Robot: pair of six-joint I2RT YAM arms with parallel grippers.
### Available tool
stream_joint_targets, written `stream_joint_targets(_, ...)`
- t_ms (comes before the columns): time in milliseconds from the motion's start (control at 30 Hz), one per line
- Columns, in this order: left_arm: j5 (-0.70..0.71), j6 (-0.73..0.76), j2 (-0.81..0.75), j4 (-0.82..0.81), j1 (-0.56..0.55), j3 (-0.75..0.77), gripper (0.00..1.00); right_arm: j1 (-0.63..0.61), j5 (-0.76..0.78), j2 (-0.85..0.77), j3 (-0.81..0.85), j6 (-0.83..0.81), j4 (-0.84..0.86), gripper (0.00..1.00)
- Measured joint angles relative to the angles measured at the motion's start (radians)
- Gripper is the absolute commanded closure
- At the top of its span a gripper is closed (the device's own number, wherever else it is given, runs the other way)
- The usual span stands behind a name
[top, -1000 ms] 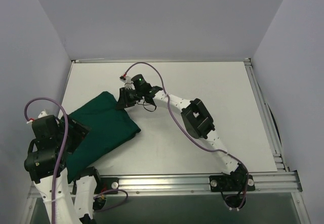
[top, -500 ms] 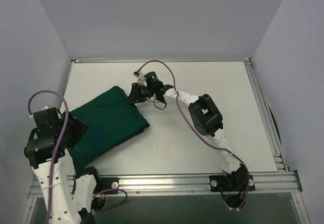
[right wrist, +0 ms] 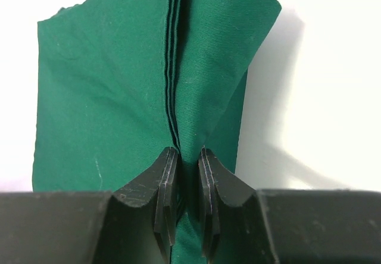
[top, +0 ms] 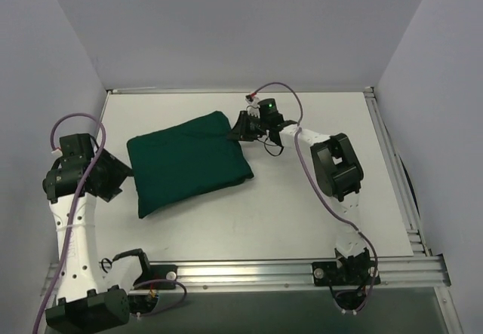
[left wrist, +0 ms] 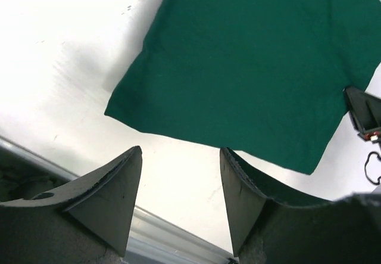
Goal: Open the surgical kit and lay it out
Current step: Move the surgical kit at the center of the board.
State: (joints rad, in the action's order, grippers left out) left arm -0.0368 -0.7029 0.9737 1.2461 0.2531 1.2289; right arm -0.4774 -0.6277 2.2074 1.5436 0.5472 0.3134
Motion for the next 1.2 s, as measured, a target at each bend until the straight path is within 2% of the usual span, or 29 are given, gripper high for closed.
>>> stream_joint_targets(167, 0.014, -0.031, 0.061, -0.127, -0.085, -0.032, 0.35, 0.074, 0.007, -0.058, -0.077, -0.006, -0.003, 1.0)
stream_joint_targets(300, 0.033, -0.009, 0.201, -0.224, -0.166, -0.029, 0.33, 0.138, 0.009, -0.088, -0.119, -0.011, -0.003, 1.0)
stream_joint_targets(500, 0.014, 0.013, 0.405, -0.351, -0.182, 0.007, 0.33, 0.223, 0.015, -0.119, -0.157, -0.025, -0.01, 1.0)
stream_joint_targets(800, -0.021, 0.051, 0.55, -0.545, -0.224, 0.076, 0.33, 0.285, 0.034, -0.143, -0.166, -0.048, -0.064, 1.0)
stream_joint_targets(1067, -0.025, 0.138, 0.737, -0.612, -0.335, 0.179, 0.33, 0.353, 0.045, -0.151, -0.128, -0.08, -0.171, 1.0)
stream_joint_targets(1200, -0.033, 0.158, 0.809, -0.626, -0.352, 0.238, 0.33, 0.385, 0.075, -0.148, -0.087, -0.108, -0.244, 1.0)
